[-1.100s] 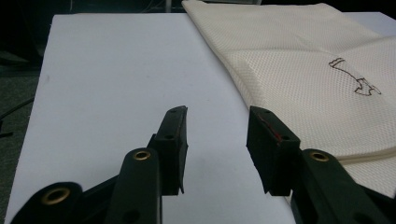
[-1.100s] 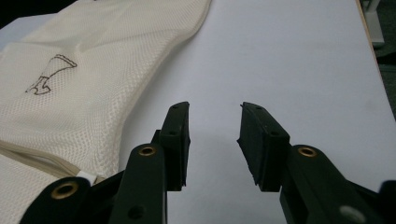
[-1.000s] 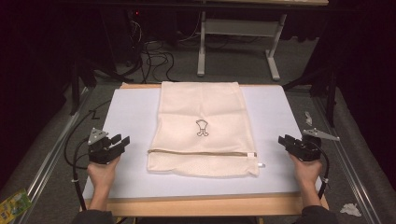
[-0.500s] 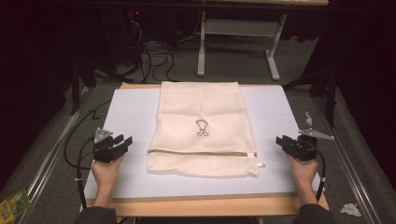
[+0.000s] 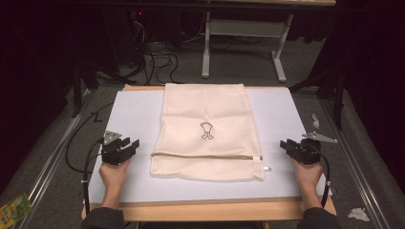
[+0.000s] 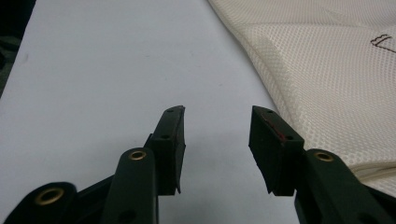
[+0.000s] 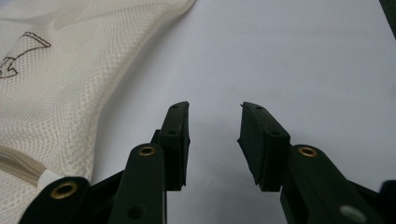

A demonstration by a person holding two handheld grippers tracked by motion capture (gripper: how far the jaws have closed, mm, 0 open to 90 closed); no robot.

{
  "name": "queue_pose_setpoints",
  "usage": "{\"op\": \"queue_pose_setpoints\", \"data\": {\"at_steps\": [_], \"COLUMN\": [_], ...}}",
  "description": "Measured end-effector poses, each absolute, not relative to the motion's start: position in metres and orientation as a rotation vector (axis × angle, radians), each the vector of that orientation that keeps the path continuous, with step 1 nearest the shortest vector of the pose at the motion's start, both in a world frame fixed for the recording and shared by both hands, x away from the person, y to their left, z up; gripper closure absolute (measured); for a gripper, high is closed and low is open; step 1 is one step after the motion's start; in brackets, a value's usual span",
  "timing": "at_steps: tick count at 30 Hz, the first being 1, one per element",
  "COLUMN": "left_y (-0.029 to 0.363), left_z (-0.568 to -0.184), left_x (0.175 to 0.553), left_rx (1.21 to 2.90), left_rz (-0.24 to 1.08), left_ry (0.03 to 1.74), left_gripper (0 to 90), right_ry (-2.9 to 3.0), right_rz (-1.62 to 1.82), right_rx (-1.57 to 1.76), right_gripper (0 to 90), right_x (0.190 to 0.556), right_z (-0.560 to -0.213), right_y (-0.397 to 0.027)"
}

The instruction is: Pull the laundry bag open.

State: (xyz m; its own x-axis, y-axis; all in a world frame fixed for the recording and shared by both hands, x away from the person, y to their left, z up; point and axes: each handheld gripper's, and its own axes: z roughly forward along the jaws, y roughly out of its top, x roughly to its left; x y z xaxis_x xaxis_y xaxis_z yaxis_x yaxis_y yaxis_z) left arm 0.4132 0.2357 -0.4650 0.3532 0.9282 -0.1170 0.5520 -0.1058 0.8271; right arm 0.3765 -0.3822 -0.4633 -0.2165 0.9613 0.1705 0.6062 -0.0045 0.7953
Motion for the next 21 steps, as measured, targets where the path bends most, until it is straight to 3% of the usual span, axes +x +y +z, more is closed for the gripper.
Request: {"op": "queue_pose_setpoints", "data": {"at_steps": [21], "left_y": [0.231], "left_z": [-0.482], "left_x": [0.414], "left_rx": [1.766], "left_rz": [0.589], "left_ry": [1.299], "left_gripper": [53.3], "right_ry": [1.853], "right_rz": [1.113], "right_rx": [1.604], "right_gripper": [62.0], "right_x": [0.378], "right_z": [-0.473], "right_y": [-0.376]}}
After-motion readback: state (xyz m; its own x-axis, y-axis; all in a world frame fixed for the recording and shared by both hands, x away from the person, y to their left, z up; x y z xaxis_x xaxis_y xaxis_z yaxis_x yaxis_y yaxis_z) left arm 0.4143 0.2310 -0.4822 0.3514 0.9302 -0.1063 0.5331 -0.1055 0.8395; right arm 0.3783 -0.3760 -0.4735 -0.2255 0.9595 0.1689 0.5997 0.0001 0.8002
